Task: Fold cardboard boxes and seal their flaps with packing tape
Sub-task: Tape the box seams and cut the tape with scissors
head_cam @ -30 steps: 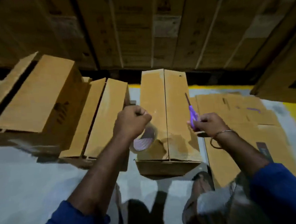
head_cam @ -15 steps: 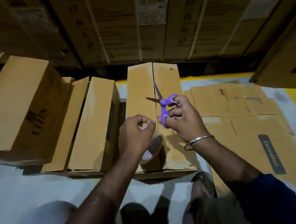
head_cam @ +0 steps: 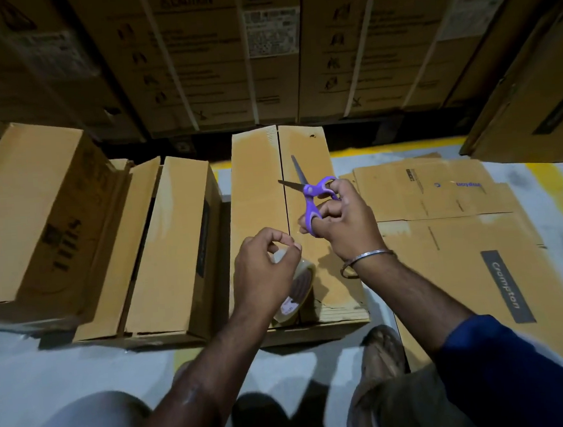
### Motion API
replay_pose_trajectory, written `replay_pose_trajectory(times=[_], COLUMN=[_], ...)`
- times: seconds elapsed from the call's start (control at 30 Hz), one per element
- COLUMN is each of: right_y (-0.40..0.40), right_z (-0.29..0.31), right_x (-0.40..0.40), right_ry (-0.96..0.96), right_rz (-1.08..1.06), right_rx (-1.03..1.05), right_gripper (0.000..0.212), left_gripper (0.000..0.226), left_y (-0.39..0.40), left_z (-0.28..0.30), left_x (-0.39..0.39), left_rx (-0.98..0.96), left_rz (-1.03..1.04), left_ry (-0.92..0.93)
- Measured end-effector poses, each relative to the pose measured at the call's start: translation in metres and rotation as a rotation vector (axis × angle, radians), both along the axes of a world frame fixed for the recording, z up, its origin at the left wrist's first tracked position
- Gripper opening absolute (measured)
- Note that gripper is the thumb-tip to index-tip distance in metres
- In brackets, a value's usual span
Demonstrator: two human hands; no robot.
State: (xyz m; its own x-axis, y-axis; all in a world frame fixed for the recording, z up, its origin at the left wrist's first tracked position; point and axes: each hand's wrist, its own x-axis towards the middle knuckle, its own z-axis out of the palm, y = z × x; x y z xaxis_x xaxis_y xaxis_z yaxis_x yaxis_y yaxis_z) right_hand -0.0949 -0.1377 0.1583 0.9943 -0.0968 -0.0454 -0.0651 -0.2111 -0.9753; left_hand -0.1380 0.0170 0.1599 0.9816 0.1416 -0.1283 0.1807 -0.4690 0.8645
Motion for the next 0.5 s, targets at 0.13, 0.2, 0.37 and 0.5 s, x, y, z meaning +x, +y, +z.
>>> replay_pose_trajectory(times=[0.13, 0.2, 0.37, 0.5], right_y=[-0.006, -0.007, 0.002, 0.012], right_z=[-0.004, -0.007, -0.026, -0.036], right_x=[0.014, 0.026, 0.07, 0.105], right_ry=[0.009, 0.029, 0.104, 0.175], right_rz=[-0.051, -0.069, -0.105, -0.132], right_rx=[0.009, 0.027, -0.002, -0.004], right_gripper=[0.057, 0.055, 0.053, 0.054], left_gripper=[0.032, 0.049, 0.072, 0.047], left_y=[-0.001, -0.002, -0.003, 0.0], left_z=[0.003, 0.005, -0.01, -0.027], left_x=[-0.007, -0.01, -0.008, 0.005], left_rx=[-0.113, -0.137, -0.274, -0.399], left_rz=[-0.077, -0.123, -0.085, -0.012], left_ry=[0.093, 0.124, 0.158, 0.163])
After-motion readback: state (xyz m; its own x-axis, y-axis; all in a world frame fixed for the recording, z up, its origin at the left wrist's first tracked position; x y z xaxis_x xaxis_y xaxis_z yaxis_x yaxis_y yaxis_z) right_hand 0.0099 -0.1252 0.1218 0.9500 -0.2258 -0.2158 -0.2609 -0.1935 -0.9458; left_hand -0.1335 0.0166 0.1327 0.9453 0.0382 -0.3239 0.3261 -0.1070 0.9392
